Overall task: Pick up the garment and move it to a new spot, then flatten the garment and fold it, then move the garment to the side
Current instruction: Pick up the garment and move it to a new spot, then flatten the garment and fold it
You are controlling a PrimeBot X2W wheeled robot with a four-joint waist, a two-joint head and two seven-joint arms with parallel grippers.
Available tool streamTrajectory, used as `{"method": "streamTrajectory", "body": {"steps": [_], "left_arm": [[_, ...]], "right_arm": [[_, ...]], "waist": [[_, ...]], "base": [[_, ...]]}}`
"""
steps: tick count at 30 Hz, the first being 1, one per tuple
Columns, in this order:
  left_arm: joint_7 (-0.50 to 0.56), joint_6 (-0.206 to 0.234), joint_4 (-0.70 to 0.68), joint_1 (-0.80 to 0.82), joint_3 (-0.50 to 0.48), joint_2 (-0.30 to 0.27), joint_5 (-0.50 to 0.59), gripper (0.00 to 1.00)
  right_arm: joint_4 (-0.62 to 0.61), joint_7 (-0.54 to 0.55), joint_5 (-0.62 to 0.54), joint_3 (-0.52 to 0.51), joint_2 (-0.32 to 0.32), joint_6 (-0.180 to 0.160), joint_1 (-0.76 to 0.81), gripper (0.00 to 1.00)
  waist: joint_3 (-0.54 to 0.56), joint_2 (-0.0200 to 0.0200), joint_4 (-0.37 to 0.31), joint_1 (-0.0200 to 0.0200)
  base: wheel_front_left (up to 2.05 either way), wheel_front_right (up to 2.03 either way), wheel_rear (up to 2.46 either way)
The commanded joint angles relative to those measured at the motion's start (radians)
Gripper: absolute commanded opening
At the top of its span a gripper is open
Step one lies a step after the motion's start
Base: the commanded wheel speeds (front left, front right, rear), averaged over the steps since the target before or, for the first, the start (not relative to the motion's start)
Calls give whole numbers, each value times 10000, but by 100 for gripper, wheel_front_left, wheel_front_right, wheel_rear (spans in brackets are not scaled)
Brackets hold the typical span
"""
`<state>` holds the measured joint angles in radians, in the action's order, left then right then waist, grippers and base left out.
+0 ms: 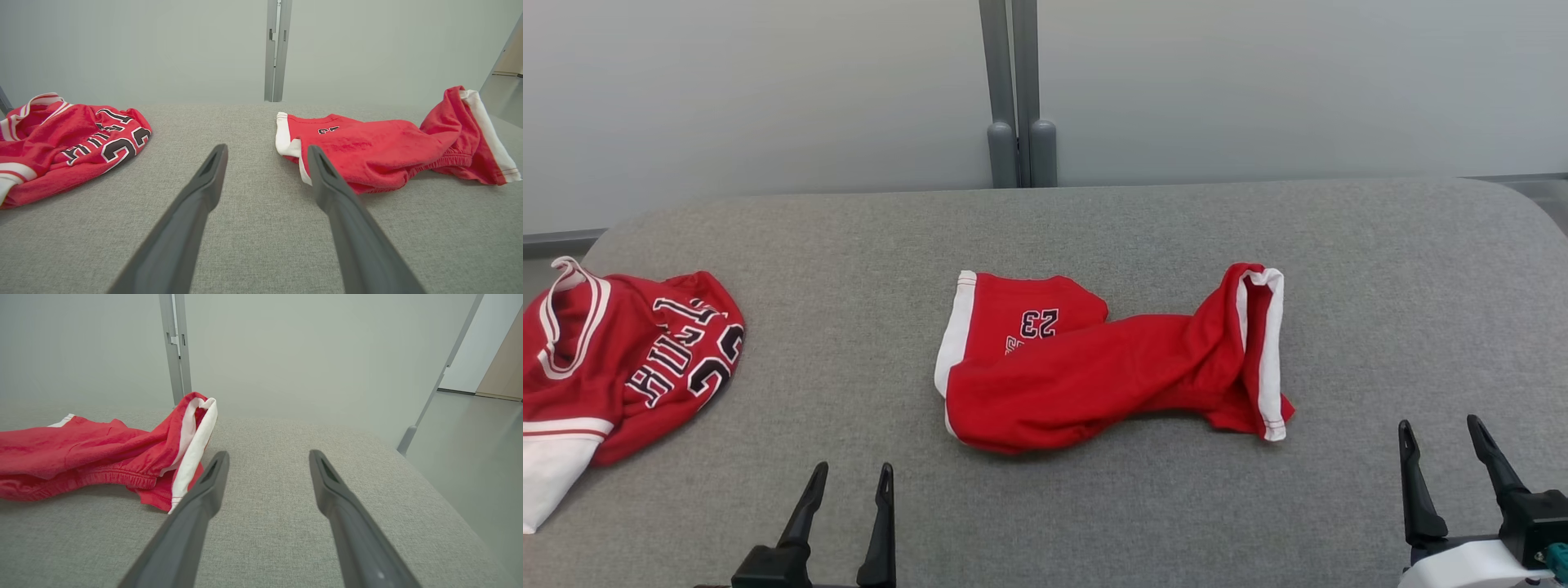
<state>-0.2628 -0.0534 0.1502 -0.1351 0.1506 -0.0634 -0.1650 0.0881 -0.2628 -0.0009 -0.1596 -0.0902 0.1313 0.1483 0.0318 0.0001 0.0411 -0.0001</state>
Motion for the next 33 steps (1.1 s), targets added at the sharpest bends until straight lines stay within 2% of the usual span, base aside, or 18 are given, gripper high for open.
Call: {"method": "streamTrajectory", "body": {"steps": [1,5,9,13,16,22,26,33], "left_arm": [[-29,-87,45,-140,-104,29,126,100],[-29,-156,101,-16,-167,87,198,100],[-29,-355,0,531,493,122,258,100],[-20,-609,96,1397,2289,126,-46,100],[-19,-668,388,2437,3590,105,-401,100],[19,-715,1997,4758,5613,99,-920,100],[17,-547,3023,5749,6434,100,-1422,100],[-11,369,4793,6862,6947,98,-2310,100]], "right_arm": [[20,-31,1,27,-17,-10,-70,100],[60,-31,9,208,-44,-10,-205,100],[53,-31,79,510,-179,-10,-496,100],[-58,-31,134,748,-290,-10,-827,100],[-161,-31,186,926,-308,-10,-1247,100],[-208,-31,224,1200,-95,-10,-1982,100],[-136,-31,292,1298,92,-12,-2222,100],[-110,-31,325,1005,306,-10,-2178,100]], "waist": [[2,-1,3,1],[-56,-1,-104,1],[-189,-1,-472,1],[-554,-1,-981,1],[-1216,-1,-1361,1],[-2441,-1,-2336,1],[-2874,-1,-3055,1],[-3116,-1,-3763,1]], "base": [[0,0,0],[0,0,0],[0,0,0],[0,0,0],[0,0,0],[0,0,0],[0,0,0],[0,0,0]]}}
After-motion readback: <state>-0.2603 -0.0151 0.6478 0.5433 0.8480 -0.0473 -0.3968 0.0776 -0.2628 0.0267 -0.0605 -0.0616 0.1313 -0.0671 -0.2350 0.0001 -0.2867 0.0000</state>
